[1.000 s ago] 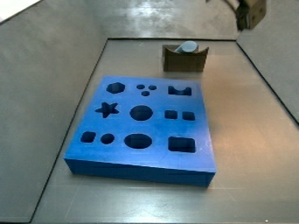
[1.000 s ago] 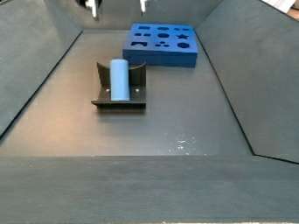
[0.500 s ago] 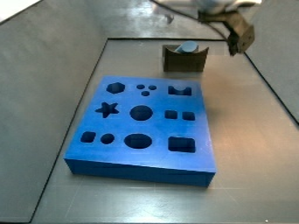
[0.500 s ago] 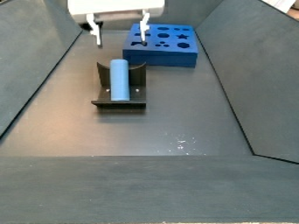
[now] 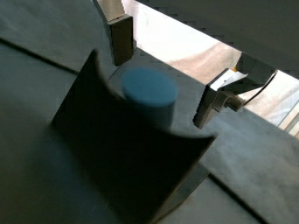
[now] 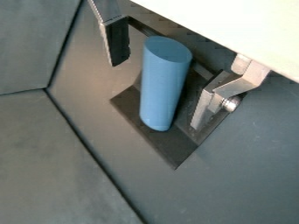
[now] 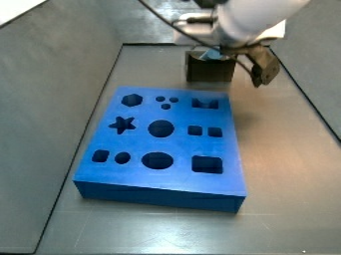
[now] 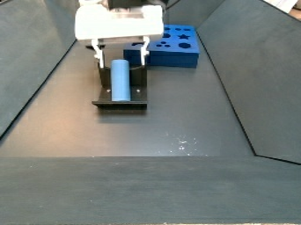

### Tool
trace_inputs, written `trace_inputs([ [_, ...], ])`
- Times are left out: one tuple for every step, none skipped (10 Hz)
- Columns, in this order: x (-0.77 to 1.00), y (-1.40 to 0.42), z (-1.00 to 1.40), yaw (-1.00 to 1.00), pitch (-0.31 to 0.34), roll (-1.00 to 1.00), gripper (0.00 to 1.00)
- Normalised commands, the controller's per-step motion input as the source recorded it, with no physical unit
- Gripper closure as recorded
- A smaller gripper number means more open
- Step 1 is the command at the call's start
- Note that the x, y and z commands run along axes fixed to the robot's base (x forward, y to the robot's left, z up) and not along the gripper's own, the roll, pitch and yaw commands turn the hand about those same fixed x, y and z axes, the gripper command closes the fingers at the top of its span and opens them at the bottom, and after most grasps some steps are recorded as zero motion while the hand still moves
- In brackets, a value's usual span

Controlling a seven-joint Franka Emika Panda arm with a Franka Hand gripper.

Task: Pick up the oval object. Move up. Place the oval object on the fixture. Regrasp the oval object. Move to above the board. Insert the oval object.
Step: Regrasp the oval object, then move to above the board.

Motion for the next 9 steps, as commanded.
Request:
trace_inputs([
  [0.08,0.00,-0.48,-0.02,0.018,0.05,0.00],
  [0.08,0.00,-0.30,0.00,0.027,0.05,0.00],
  [0.05,-0.01,-0.20,0.02,0.042,0.04,0.00],
  [0.01,-0.02,-0.17,0.02,0.033,0.05,0.00],
  [0.01,-0.02,-0.17,0.02,0.034,0.05,0.00],
  [0.01,-0.02,-0.17,0.02,0.034,0.05,0.00],
  [0.01,-0.02,-0.17,0.02,0.034,0.05,0.00],
  [0.00,0.00,0.00,0.00,0.000,0.00,1.00],
  [-0.15,-0.14,1.00,0.15,0.086,-0.07,1.00],
])
